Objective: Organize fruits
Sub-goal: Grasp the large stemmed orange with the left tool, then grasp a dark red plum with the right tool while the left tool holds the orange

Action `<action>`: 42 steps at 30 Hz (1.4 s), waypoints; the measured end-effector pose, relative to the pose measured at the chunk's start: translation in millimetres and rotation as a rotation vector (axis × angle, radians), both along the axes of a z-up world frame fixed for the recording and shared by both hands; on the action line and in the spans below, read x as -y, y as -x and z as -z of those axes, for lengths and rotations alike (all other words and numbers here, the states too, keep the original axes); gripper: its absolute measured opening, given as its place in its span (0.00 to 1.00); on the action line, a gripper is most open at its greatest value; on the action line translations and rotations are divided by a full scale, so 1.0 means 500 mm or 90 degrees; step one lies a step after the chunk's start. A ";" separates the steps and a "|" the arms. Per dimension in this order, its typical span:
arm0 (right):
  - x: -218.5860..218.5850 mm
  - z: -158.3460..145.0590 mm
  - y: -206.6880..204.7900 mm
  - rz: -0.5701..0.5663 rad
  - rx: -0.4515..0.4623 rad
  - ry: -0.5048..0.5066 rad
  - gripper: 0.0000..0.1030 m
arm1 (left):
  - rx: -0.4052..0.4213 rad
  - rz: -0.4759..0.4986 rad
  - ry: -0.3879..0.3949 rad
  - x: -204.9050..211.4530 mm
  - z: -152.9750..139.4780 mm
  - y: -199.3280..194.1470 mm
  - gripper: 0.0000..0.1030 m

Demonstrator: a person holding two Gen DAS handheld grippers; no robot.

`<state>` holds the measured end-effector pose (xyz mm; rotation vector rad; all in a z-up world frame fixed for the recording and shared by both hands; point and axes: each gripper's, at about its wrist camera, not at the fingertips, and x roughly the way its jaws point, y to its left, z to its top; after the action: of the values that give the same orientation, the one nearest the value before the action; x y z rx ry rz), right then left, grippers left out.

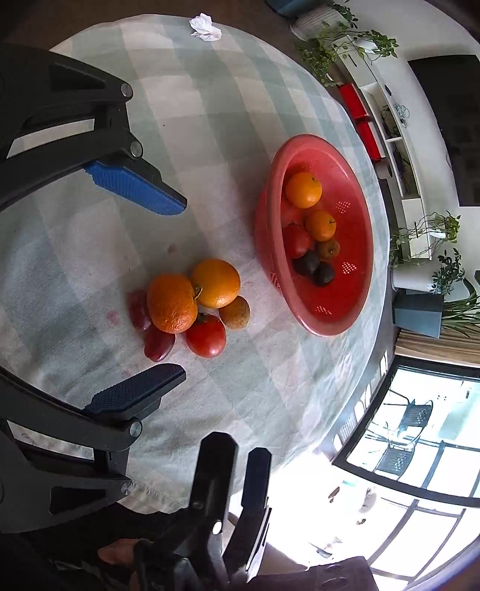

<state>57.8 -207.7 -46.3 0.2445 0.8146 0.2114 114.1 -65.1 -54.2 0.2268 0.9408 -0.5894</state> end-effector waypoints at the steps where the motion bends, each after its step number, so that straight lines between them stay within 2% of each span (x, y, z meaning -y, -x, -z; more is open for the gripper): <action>1: 0.000 0.003 0.004 0.002 -0.003 -0.001 0.72 | -0.003 0.000 0.000 0.004 0.000 -0.001 0.79; 4: 0.000 0.011 0.017 0.001 -0.003 -0.003 0.72 | -0.017 0.001 -0.004 0.011 0.011 -0.008 0.65; 7: 0.000 0.009 0.020 0.003 0.000 -0.006 0.71 | -0.026 -0.005 -0.007 0.013 0.022 -0.015 0.56; 13: 0.000 0.011 0.023 0.002 0.001 -0.008 0.71 | -0.043 -0.014 -0.017 0.018 0.042 -0.028 0.56; 18: -0.001 0.015 0.025 -0.002 -0.002 -0.006 0.68 | -0.049 -0.016 -0.005 0.024 0.049 -0.040 0.56; 23: -0.002 0.018 0.027 -0.001 -0.004 -0.004 0.67 | -0.055 -0.009 0.008 0.024 0.047 -0.045 0.41; 25: -0.003 0.019 0.027 0.000 -0.004 -0.004 0.66 | -0.056 -0.007 0.011 0.024 0.046 -0.045 0.39; 42: -0.026 0.035 0.017 -0.018 -0.017 0.015 0.63 | -0.052 -0.029 0.048 -0.021 0.029 -0.040 0.37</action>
<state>49.3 -194.6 -63.9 0.2146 0.8463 0.2254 134.1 -54.6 -68.7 0.1134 0.9987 -0.5941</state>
